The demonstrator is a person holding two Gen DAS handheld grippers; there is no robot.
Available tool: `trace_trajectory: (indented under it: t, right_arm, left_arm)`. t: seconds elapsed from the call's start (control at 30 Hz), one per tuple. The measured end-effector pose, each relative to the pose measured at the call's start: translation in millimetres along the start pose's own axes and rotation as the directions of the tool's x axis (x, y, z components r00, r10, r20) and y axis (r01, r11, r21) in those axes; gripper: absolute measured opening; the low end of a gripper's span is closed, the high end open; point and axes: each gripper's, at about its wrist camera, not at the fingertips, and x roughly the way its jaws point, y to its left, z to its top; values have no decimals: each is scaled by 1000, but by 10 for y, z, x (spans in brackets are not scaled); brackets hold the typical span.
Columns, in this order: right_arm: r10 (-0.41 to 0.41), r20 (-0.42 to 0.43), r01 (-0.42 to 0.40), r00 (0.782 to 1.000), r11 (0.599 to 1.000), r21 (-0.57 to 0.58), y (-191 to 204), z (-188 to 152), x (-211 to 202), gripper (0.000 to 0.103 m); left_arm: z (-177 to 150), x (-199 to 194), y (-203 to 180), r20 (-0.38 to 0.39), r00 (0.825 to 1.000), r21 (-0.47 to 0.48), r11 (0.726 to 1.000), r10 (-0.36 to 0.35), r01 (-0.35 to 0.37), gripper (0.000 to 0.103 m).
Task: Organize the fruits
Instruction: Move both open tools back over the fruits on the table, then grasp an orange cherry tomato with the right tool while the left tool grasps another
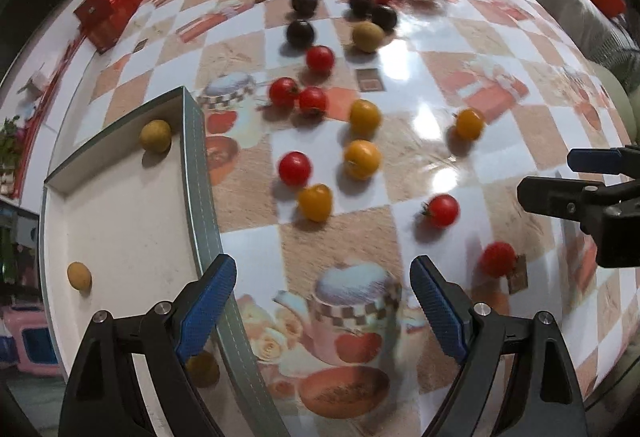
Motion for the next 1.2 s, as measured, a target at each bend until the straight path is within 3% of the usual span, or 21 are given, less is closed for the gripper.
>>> trace_trajectory:
  t: [0.3, 0.37, 0.47, 0.6, 0.7, 0.8, 0.87, 0.93, 1.07, 1.1, 1.2]
  right_arm:
    - [35, -24, -36, 999, 997, -62, 57, 301, 47, 96]
    - [41, -34, -43, 999, 996, -84, 88, 370, 66, 93]
    - [44, -51, -49, 998, 993, -108, 157, 453, 133, 88]
    - [51, -90, -62, 995, 991, -121, 215, 523, 269, 73]
    - [21, -91, -37, 996, 985, -171, 319, 579, 322, 71]
    - [-18, -101, -4, 995, 978, -208, 452, 661, 375, 61]
    - [-49, -103, 24, 994, 972, -234, 511, 691, 399, 47]
    - [-83, -98, 55, 992, 963, -263, 564, 701, 413, 26]
    - [-72, -96, 46, 993, 967, -252, 600, 718, 433, 24]
    - [-61, -97, 36, 993, 970, -242, 600, 715, 424, 24]
    - [-31, -98, 9, 995, 976, -218, 551, 685, 376, 24]
  left_arm:
    - [228, 121, 52, -28, 997, -110, 992, -65, 61, 89]
    - [265, 167, 73, -38, 997, -115, 991, -69, 64, 77]
    - [302, 235, 110, -65, 994, -130, 989, -82, 73, 76]
    - [362, 275, 135, -76, 994, -129, 989, -77, 67, 76]
    - [429, 306, 127, -92, 993, -125, 990, -69, 58, 76]
    - [485, 325, 131, -112, 991, -144, 988, -70, 54, 75]
    - [506, 327, 145, -116, 991, -155, 987, -62, 44, 66]
    - [517, 318, 156, -120, 991, -156, 987, -51, 32, 55]
    - [528, 286, 216, -114, 992, -167, 985, -62, 42, 24]
    - [535, 276, 235, -111, 990, -182, 981, -89, 67, 20]
    - [545, 268, 241, -108, 988, -191, 978, -109, 87, 19]
